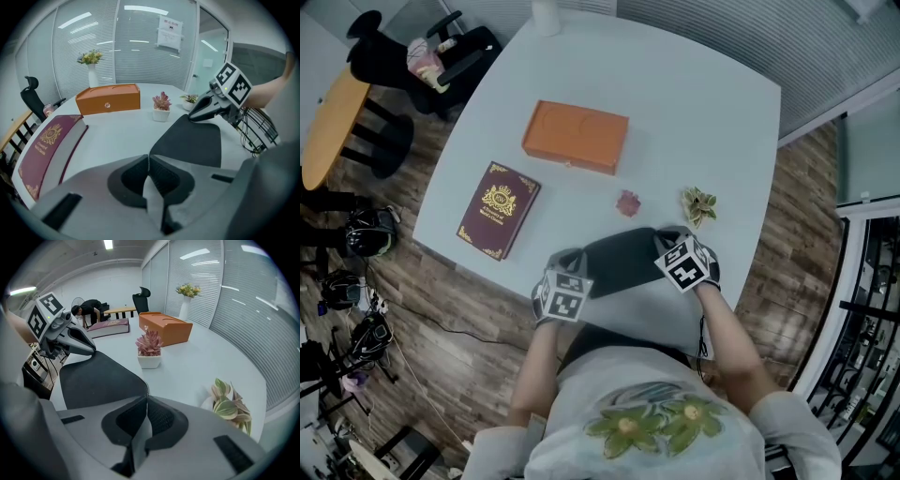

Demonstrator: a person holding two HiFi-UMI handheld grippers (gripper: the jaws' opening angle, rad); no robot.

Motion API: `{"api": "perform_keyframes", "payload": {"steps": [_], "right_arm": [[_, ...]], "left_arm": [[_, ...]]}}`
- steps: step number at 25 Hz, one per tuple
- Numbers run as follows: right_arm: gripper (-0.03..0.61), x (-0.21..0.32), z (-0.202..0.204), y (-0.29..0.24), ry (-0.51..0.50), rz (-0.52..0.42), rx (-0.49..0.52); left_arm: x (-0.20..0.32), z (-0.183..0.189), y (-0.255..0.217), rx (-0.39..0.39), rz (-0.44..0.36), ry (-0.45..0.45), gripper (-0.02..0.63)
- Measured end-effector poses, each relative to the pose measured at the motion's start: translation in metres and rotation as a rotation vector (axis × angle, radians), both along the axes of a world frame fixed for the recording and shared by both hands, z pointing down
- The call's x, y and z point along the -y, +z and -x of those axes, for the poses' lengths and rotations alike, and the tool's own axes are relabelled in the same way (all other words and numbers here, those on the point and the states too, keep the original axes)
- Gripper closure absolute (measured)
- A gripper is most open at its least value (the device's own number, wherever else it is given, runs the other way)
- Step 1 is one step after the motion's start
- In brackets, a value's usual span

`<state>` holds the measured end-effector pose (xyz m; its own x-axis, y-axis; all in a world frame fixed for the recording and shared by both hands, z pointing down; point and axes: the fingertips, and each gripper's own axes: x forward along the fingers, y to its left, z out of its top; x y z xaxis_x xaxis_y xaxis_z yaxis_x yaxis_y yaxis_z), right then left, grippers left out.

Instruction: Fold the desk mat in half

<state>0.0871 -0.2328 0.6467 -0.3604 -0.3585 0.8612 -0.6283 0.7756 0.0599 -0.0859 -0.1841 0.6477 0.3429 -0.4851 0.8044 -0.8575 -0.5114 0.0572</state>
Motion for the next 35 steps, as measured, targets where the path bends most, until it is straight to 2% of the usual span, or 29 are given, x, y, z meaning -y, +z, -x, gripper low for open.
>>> {"api": "perform_keyframes", "payload": {"steps": [15, 25, 30, 35], "right_arm": [[0.555, -0.002, 0.001, 0.014, -0.02, 0.029, -0.041], [0.555, -0.001, 0.0, 0.016, 0.003, 0.049, -0.042], [0.554, 0.002, 0.001, 0.015, 0.03, 0.043, -0.019], [0.552, 0.003, 0.005, 0.011, 0.063, 0.045, 0.032]], "left_arm": [[0.0, 0.002, 0.018, 0.012, 0.047, -0.004, 0.6], [0.003, 0.0, 0.025, 0.026, 0.061, -0.003, 0.598], [0.004, 0.002, 0.024, -0.023, 0.071, -0.042, 0.597], [0.007, 0.013, 0.02, -0.092, 0.103, -0.135, 0.525]]}}
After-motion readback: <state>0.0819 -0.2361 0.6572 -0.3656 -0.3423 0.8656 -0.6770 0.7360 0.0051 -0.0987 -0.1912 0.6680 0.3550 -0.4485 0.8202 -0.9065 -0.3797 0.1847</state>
